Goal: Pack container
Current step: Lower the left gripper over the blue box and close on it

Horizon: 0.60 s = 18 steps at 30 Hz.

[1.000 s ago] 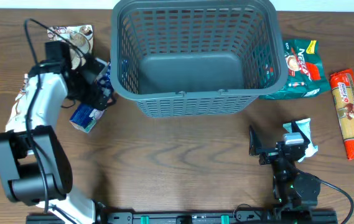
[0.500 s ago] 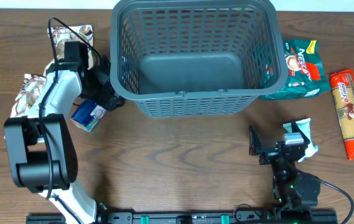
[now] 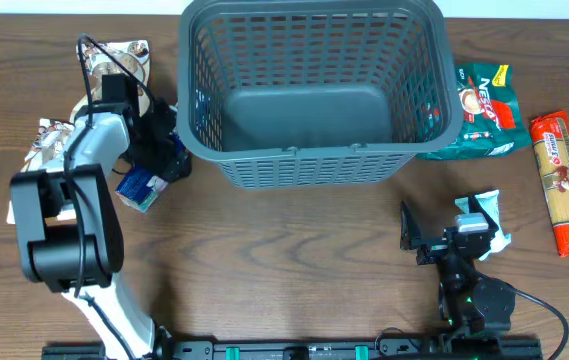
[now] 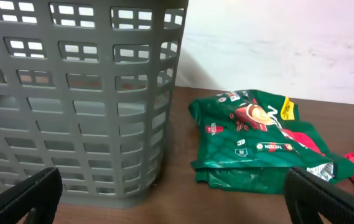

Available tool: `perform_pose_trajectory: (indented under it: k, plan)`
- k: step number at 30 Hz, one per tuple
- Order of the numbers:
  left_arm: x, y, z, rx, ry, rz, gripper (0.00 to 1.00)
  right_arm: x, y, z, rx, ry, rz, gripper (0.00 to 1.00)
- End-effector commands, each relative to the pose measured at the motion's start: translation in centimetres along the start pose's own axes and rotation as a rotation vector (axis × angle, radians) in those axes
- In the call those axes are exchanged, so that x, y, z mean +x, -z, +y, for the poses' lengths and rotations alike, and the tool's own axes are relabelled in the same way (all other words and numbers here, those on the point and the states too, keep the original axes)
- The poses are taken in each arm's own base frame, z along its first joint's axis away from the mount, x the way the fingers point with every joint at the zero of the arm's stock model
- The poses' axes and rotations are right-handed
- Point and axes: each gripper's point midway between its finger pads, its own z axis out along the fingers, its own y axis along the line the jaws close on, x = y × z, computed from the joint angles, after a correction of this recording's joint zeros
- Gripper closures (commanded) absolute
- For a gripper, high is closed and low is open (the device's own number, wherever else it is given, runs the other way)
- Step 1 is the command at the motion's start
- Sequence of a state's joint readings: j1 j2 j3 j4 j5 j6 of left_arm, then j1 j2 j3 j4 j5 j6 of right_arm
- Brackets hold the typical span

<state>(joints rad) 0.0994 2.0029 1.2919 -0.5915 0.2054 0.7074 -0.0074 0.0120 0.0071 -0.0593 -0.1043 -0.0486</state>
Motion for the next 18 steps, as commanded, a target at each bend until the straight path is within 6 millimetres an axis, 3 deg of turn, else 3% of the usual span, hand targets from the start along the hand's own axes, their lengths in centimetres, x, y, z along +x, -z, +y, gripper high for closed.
perform_pose_trajectory:
  k: [1, 8, 9, 11, 12, 14, 15, 18]
  plan:
    - [0.09, -0.15, 0.19, -0.006, 0.008, 0.011, 0.02, 0.04, 0.03, -0.18, 0.008, 0.012, 0.0, 0.01]
    - [0.33, -0.14, -0.13, 0.008, 0.087, 0.02, 0.01, 0.04, 0.03, -0.18, 0.008, 0.012, 0.0, 0.01]
    - [0.33, -0.14, -0.13, 0.008, 0.087, 0.02, 0.07, 0.04, 0.03, -0.18, 0.008, 0.012, 0.0, 0.01]
    - [0.34, -0.14, -0.12, 0.007, 0.087, 0.021, 0.48, 0.04, 0.03, -0.18, 0.008, 0.012, 0.0, 0.01]
    - [0.36, -0.14, -0.09, 0.006, 0.088, 0.021, 0.55, 0.04, 0.03, -0.18, 0.008, 0.012, 0.0, 0.01]
    - [0.17, -0.17, 0.14, -0.002, 0.086, 0.013, 0.87, 0.04, 0.03, -0.18, 0.008, 0.012, 0.0, 0.01]
    - [0.0, -0.17, 0.25, -0.007, 0.085, 0.006, 0.94, 0.04, 0.03, -0.18, 0.008, 0.012, 0.0, 0.01]
    - [-0.36, -0.17, 0.51, -0.017, 0.082, -0.009, 0.94, 0.04, 0.03, -0.18, 0.008, 0.012, 0.0, 0.01]
